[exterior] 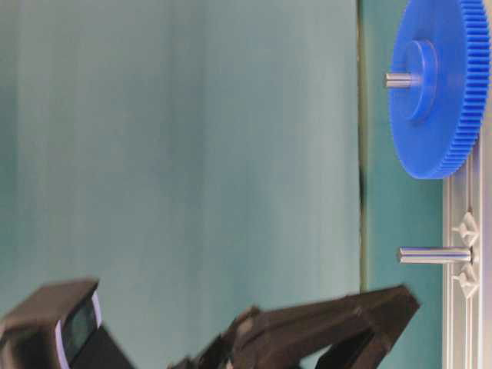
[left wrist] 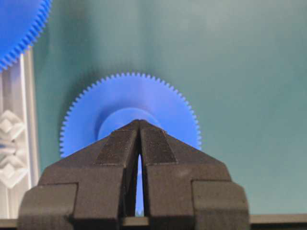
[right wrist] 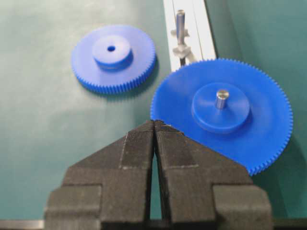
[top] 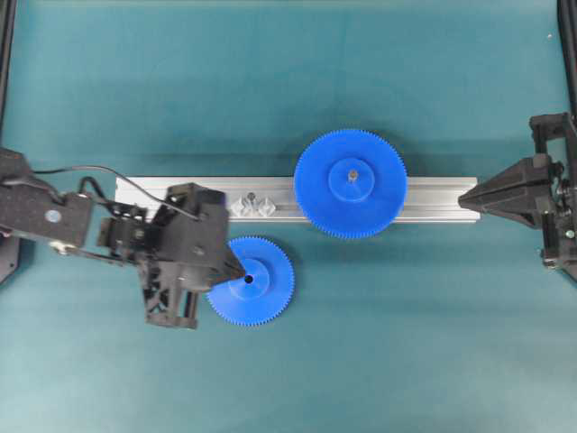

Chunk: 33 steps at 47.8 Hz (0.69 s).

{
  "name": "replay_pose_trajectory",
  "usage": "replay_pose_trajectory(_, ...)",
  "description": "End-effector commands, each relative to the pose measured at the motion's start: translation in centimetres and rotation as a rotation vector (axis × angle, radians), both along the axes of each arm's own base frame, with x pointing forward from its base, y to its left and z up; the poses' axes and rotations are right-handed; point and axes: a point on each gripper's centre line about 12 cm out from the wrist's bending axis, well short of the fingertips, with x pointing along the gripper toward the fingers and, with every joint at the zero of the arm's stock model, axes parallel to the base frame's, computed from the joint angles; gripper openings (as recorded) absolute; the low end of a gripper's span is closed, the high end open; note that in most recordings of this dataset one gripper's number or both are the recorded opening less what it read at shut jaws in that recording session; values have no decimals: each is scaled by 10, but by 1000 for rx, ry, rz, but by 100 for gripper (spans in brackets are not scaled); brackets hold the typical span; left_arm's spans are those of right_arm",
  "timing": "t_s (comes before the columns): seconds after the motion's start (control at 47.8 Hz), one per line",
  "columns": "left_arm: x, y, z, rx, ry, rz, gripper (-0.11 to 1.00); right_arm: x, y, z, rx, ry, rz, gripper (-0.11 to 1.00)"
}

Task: Insert the small gear onto the shaft.
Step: 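Move the left gripper over the loose small blue gear, then lower the open left gripper around the small gear's hub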

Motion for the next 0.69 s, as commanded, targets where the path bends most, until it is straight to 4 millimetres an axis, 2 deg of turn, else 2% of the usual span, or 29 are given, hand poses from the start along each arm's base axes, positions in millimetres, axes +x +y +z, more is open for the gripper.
replay_pose_trajectory(0.0, 11, -4, 12, -3, -29, -7, 0, 3, -1, 10, 7, -26, -6, 7)
replay_pose_trajectory(0.669, 40, -8, -17, 50, 287, -1, 0, 2, -1, 8, 5, -21, -6, 7)
